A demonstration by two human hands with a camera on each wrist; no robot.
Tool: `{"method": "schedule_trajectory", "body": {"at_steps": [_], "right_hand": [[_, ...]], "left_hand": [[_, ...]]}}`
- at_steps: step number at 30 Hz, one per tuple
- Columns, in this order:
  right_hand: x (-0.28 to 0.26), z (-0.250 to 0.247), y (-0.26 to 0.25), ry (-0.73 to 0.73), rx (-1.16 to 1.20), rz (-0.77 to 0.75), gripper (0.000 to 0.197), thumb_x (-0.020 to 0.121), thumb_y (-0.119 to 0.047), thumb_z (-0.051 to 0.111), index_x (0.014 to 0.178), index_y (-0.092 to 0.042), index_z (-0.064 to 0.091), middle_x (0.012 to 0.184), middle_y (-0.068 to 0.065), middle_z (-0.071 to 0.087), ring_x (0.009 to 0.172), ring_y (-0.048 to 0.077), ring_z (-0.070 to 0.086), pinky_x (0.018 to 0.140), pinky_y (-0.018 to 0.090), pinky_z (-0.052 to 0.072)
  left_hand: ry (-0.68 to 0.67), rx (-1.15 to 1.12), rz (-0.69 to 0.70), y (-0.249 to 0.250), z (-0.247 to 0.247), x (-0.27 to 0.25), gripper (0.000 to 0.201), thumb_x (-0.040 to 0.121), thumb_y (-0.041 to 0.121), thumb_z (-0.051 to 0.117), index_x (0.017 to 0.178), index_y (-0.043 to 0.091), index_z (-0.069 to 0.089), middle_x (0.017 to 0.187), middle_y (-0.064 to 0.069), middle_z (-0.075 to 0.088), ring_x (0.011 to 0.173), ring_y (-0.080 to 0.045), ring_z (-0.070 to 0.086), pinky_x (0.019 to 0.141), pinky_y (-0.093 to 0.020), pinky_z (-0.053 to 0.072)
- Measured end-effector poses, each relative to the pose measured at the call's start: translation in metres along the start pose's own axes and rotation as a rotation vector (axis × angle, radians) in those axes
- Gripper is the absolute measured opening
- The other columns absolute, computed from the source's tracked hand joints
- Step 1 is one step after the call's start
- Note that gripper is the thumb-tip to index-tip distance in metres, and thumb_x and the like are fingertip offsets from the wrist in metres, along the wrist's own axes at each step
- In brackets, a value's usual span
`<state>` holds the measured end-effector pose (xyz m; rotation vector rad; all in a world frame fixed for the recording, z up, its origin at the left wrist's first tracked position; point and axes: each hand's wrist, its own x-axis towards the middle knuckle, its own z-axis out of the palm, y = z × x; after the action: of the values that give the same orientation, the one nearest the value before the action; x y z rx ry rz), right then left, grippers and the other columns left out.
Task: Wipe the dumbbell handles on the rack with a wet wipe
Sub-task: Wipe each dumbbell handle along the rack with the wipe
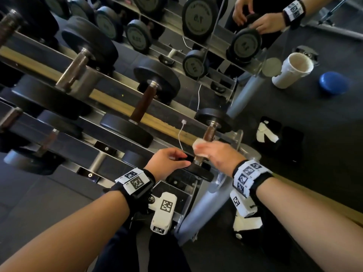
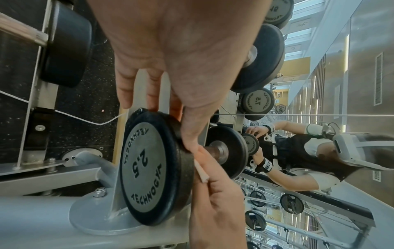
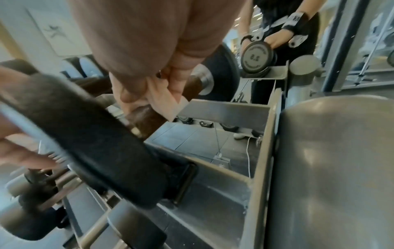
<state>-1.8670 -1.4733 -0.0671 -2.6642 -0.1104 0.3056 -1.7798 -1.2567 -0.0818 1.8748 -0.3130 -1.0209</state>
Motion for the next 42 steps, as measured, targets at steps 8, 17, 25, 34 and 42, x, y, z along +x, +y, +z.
{"method": "schedule_trajectory", "body": {"at_steps": [8, 17, 25, 34, 42], "right_hand": [[0.018, -0.015, 0.012, 0.267, 0.218, 0.137, 0.042, 0.091, 0.004, 0.051, 0.125, -0.014, 0.066, 0.131, 0.000, 0.062, 0.124, 0.014, 0.056, 0.111, 0.036, 0.042], [-0.001, -0.005, -0.014, 0.062, 0.280, 0.185, 0.025, 0.097, -0.029, 0.052, 0.113, -0.033, 0.071, 0.110, -0.022, 0.062, 0.106, -0.002, 0.054, 0.103, 0.038, 0.047], [0.043, -0.042, 0.005, 0.413, -0.249, -0.382, 0.049, 0.090, -0.005, 0.042, 0.135, -0.013, 0.056, 0.132, 0.003, 0.062, 0.123, 0.017, 0.052, 0.112, 0.031, 0.037], [0.035, -0.023, 0.030, -0.087, -0.509, -0.234, 0.051, 0.091, -0.008, 0.058, 0.141, -0.015, 0.052, 0.142, 0.001, 0.053, 0.140, 0.019, 0.040, 0.121, 0.032, 0.017], [0.010, -0.013, -0.012, -0.005, 0.432, 0.326, 0.028, 0.102, -0.033, 0.043, 0.091, -0.030, 0.069, 0.099, -0.012, 0.070, 0.095, -0.006, 0.062, 0.086, 0.020, 0.045]], "left_hand": [[-0.023, 0.000, -0.023, -0.001, -0.002, 0.001, 0.020, 0.080, 0.035, 0.079, 0.097, 0.031, 0.070, 0.101, 0.008, 0.072, 0.095, -0.010, 0.067, 0.088, -0.029, 0.050], [-0.022, 0.032, -0.012, -0.004, -0.001, 0.002, 0.018, 0.080, 0.035, 0.078, 0.095, 0.031, 0.069, 0.101, 0.007, 0.071, 0.094, -0.009, 0.066, 0.088, -0.029, 0.052], [-0.002, 0.047, -0.016, -0.006, 0.000, 0.003, 0.017, 0.078, 0.040, 0.079, 0.091, 0.036, 0.069, 0.095, 0.012, 0.070, 0.088, -0.004, 0.066, 0.072, -0.018, 0.047], [-0.007, 0.053, -0.020, -0.005, 0.002, 0.002, 0.022, 0.080, 0.040, 0.077, 0.098, 0.032, 0.069, 0.101, 0.007, 0.069, 0.094, -0.009, 0.065, 0.085, -0.027, 0.052], [0.039, 0.030, 0.015, -0.005, 0.002, 0.001, 0.035, 0.076, 0.036, 0.082, 0.106, 0.033, 0.065, 0.097, 0.020, 0.068, 0.090, 0.009, 0.059, 0.071, -0.012, 0.038]]}}
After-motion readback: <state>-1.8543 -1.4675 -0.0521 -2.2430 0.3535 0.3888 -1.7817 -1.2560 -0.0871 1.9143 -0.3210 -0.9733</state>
